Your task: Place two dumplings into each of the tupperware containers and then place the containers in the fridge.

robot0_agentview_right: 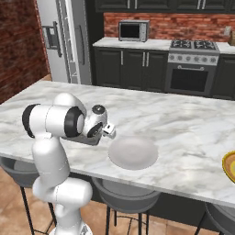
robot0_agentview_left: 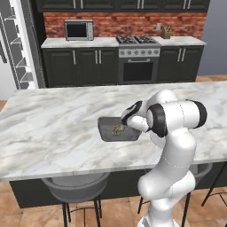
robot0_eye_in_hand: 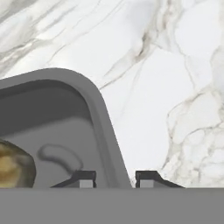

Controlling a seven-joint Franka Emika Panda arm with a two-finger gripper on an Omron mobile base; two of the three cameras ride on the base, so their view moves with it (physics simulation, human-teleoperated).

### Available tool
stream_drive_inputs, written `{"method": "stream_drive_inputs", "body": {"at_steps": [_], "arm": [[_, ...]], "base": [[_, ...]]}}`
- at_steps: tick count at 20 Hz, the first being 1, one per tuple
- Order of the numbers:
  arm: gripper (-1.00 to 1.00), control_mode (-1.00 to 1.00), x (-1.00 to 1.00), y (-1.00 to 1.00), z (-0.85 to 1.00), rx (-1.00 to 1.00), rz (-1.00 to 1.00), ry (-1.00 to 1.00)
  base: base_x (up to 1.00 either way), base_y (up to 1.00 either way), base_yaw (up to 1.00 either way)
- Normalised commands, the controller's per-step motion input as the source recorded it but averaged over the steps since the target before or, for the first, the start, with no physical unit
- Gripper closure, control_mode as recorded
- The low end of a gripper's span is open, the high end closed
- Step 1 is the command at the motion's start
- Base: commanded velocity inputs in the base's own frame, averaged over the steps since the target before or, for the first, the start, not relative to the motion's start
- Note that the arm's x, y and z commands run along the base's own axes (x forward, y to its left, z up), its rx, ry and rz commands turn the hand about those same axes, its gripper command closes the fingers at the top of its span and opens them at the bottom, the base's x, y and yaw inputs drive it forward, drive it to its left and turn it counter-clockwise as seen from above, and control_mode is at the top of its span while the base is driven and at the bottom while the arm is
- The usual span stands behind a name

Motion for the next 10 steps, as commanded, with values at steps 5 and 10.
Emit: {"method": "stream_drive_inputs", "body": {"at_steps": [5, 10], "arm": [[1.00, -1.00, 0.00, 0.02, -0.26, 0.15, 0.00, -0.16], [1.00, -1.00, -0.19, 0.00, 0.42, 0.00, -0.03, -0.07]], "base": [[0.00, 0.00, 0.00], [0.00, 0.00, 0.00]]}}
